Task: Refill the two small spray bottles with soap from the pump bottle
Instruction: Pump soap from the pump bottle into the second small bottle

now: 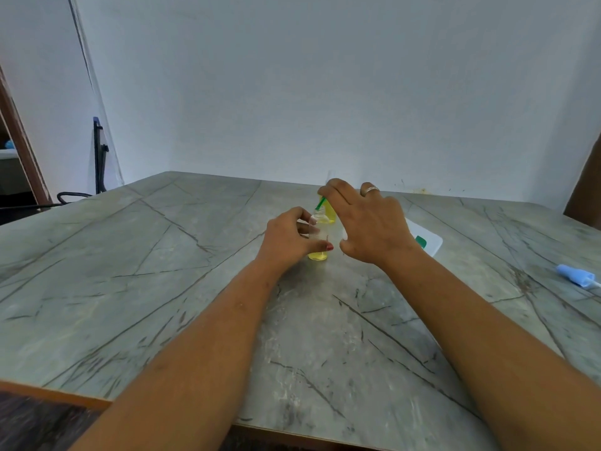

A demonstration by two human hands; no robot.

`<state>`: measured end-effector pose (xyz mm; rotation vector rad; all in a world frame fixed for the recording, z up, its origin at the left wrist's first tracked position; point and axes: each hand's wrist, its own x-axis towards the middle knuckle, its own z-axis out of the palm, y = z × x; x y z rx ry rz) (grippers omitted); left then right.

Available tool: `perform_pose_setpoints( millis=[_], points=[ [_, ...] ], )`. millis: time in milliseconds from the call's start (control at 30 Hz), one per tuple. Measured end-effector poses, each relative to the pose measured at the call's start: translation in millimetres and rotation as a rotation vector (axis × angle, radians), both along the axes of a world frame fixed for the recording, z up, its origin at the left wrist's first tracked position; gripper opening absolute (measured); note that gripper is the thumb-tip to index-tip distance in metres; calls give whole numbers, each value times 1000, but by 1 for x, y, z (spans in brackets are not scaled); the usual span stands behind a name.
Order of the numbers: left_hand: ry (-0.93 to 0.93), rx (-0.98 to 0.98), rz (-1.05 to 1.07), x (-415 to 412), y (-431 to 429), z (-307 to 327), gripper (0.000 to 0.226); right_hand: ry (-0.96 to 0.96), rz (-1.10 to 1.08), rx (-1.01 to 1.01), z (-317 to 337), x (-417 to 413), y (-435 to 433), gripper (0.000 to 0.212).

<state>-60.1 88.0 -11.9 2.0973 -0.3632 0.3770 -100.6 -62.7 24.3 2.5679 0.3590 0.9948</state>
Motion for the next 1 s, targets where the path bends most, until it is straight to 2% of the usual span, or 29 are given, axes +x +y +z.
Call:
perform_pose_setpoints(
  millis=[167, 300, 533, 767, 1000],
  points=[
    [61, 46, -34, 0, 2, 0, 53, -9, 7, 25, 2, 0, -1, 76],
    [102, 43, -43, 0, 4, 1, 45, -3, 27, 61, 3, 0, 0, 69],
    [192, 0, -56, 2, 8, 2, 41, 3, 14, 28, 1, -1, 1, 80],
    [249, 54, -56, 1, 6, 3, 41, -2, 23, 76, 3, -1, -1, 68],
    [255, 50, -57, 3, 8, 3, 44, 3, 14, 35, 1, 1, -1, 81]
  ],
)
